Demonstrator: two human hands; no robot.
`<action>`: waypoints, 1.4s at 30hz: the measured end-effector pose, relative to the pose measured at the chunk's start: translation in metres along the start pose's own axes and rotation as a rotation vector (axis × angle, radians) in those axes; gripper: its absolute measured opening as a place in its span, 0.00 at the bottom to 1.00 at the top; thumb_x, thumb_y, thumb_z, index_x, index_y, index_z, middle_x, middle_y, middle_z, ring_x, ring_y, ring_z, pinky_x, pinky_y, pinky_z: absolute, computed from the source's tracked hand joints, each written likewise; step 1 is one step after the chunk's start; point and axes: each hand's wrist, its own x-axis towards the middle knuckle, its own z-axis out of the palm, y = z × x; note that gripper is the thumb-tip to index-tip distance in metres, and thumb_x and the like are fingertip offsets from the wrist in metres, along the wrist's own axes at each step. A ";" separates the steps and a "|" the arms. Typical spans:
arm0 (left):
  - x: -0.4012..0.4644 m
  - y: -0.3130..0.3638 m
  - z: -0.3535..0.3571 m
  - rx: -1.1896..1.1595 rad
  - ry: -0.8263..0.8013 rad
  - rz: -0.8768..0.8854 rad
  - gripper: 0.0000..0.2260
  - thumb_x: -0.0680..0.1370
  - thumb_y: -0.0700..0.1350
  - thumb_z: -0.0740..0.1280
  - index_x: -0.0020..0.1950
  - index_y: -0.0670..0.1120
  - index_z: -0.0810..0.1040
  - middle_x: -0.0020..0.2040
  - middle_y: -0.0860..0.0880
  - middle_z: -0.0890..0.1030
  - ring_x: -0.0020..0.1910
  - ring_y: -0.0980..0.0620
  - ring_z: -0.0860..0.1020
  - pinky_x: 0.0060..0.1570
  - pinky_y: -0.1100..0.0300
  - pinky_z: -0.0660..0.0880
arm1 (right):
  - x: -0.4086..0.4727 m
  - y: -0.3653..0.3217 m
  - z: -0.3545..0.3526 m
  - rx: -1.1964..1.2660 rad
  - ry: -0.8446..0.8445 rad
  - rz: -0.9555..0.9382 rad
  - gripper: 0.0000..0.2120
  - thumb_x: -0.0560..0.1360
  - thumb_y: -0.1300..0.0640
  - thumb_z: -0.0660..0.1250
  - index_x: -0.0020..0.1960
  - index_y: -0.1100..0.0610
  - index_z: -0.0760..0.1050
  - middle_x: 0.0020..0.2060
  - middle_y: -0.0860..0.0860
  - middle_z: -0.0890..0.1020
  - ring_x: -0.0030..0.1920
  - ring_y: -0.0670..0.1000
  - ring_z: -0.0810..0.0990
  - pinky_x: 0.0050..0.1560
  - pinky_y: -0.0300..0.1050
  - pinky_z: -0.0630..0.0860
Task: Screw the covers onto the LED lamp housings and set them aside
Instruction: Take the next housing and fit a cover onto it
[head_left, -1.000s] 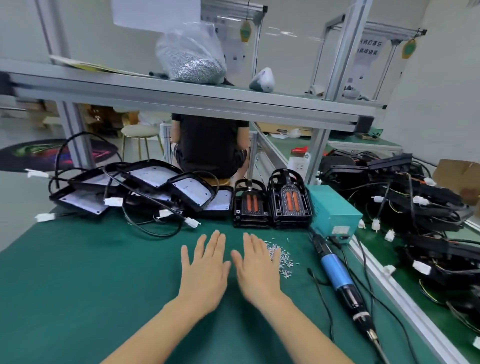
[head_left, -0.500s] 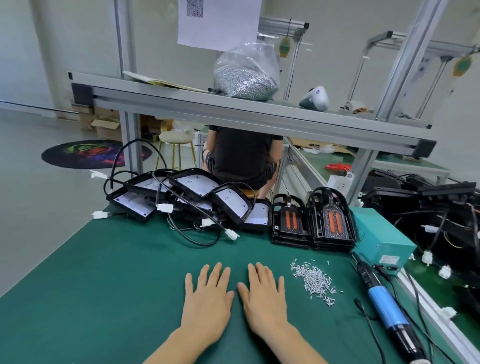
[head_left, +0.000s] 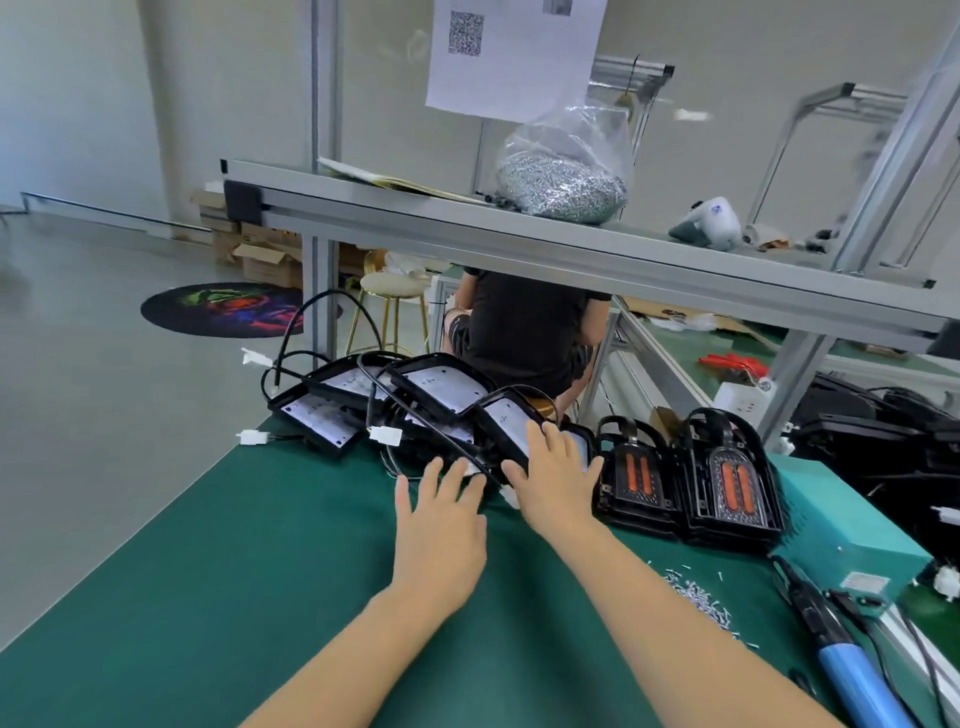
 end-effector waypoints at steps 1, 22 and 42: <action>0.010 -0.002 -0.006 0.019 0.050 0.013 0.21 0.82 0.49 0.52 0.76 0.53 0.56 0.78 0.53 0.53 0.77 0.50 0.46 0.73 0.45 0.42 | 0.005 -0.002 -0.001 0.001 -0.001 0.001 0.29 0.83 0.45 0.53 0.79 0.52 0.48 0.79 0.50 0.51 0.78 0.54 0.48 0.73 0.67 0.45; 0.141 -0.020 -0.036 0.481 -0.024 0.212 0.17 0.74 0.36 0.64 0.31 0.48 0.61 0.28 0.51 0.64 0.30 0.51 0.62 0.65 0.52 0.59 | 0.036 -0.005 0.015 0.220 -0.003 -0.065 0.13 0.80 0.62 0.61 0.64 0.59 0.68 0.60 0.55 0.75 0.55 0.58 0.75 0.50 0.49 0.73; 0.056 -0.003 -0.084 0.078 0.510 0.652 0.10 0.67 0.35 0.62 0.38 0.45 0.81 0.38 0.52 0.81 0.34 0.48 0.77 0.39 0.60 0.61 | -0.019 0.002 -0.011 1.342 -0.087 -0.036 0.23 0.75 0.35 0.56 0.66 0.43 0.70 0.65 0.45 0.76 0.65 0.45 0.75 0.69 0.48 0.67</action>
